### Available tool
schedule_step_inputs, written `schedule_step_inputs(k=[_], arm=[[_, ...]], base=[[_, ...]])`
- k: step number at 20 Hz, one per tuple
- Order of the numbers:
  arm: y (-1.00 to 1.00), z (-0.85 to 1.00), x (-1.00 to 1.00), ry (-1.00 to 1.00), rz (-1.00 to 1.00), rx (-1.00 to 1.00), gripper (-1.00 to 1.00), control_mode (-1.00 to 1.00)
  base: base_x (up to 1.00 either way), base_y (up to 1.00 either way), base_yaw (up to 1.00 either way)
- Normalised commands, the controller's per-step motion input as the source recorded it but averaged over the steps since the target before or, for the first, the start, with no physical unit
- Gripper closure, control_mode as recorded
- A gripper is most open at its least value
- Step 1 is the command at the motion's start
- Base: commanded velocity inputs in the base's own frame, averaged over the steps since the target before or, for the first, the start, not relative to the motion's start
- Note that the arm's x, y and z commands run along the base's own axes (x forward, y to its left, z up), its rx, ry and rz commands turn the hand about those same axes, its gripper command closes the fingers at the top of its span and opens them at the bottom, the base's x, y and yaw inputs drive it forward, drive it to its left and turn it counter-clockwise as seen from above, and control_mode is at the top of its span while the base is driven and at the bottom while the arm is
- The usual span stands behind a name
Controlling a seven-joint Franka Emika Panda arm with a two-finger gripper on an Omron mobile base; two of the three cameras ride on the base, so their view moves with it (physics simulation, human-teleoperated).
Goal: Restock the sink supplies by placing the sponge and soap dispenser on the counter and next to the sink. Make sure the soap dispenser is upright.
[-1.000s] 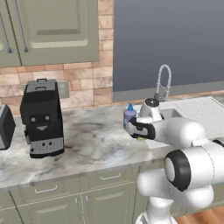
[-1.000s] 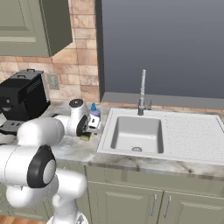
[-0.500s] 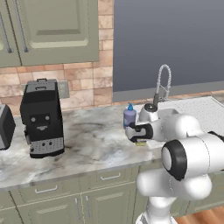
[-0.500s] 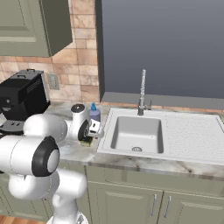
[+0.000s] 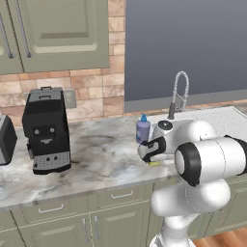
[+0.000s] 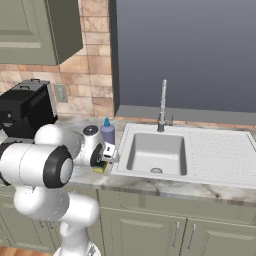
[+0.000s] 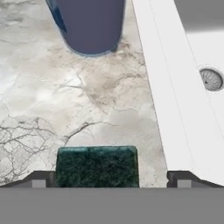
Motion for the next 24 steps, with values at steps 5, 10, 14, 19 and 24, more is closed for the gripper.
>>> schedule_step_inputs(k=[5, 10, 14, 19, 24], arm=[[-0.15, 0.73, -0.29, -0.07, 0.00, 0.03, -1.00, -1.00], [-0.06, 1.00, -0.42, -0.10, 0.00, 0.03, -1.00, -1.00], [-0.08, 1.00, -0.55, -0.07, 0.00, 0.03, -1.00, -1.00], [-0.23, 1.00, -0.82, -0.02, 0.00, 0.04, -1.00, -1.00], [-0.19, 1.00, -0.91, -0.01, 0.00, 0.01, -1.00, -1.00]], base=[[0.00, 0.00, 0.00], [0.00, 0.00, 0.00], [0.00, 0.00, 0.00], [0.00, 0.00, 0.00], [0.00, 0.00, 0.00]])
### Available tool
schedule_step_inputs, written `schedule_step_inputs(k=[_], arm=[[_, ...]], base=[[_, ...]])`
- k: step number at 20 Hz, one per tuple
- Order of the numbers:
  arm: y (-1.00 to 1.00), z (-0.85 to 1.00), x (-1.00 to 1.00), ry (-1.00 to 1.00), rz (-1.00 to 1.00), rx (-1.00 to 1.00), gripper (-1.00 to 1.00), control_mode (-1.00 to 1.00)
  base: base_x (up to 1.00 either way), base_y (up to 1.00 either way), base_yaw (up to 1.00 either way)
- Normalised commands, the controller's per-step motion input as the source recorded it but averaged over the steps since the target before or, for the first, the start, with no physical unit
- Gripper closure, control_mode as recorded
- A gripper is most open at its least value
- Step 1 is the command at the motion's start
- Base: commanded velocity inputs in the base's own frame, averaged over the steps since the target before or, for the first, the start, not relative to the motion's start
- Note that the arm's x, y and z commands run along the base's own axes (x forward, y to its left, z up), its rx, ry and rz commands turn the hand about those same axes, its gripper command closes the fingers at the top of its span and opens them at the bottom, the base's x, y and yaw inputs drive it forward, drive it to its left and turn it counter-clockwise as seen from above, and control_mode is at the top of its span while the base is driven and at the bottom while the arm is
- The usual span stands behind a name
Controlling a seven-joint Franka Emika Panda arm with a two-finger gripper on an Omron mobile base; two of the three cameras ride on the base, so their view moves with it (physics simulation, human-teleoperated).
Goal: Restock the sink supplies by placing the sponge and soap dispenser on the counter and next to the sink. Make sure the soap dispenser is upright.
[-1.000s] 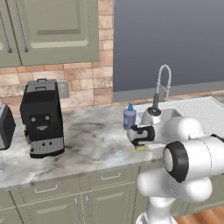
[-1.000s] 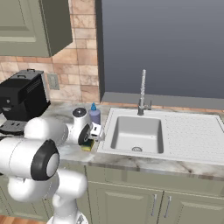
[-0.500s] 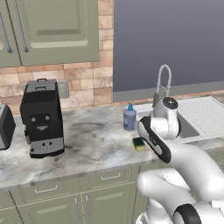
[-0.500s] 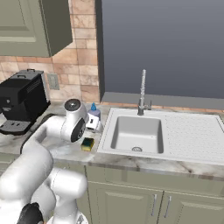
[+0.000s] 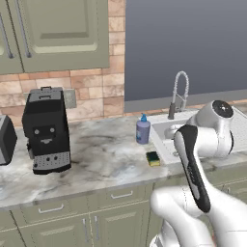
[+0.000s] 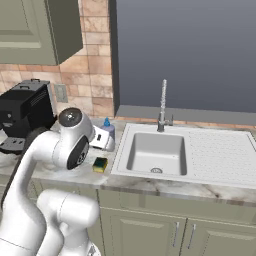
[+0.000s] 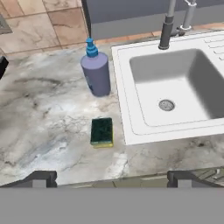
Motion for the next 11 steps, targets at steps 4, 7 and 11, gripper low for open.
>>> schedule_step_inputs(k=[4, 7, 11], arm=[[-0.02, 1.00, -0.92, -0.05, -0.01, 0.00, -1.00, -1.00], [0.15, 0.59, -0.60, 0.00, -0.07, 0.00, -1.00, -1.00], [0.00, 0.00, -0.03, 0.00, 0.00, 0.00, -1.00, -1.00]], base=[[0.00, 0.00, 0.00], [0.00, 0.00, 0.00], [0.00, 0.00, 0.00]])
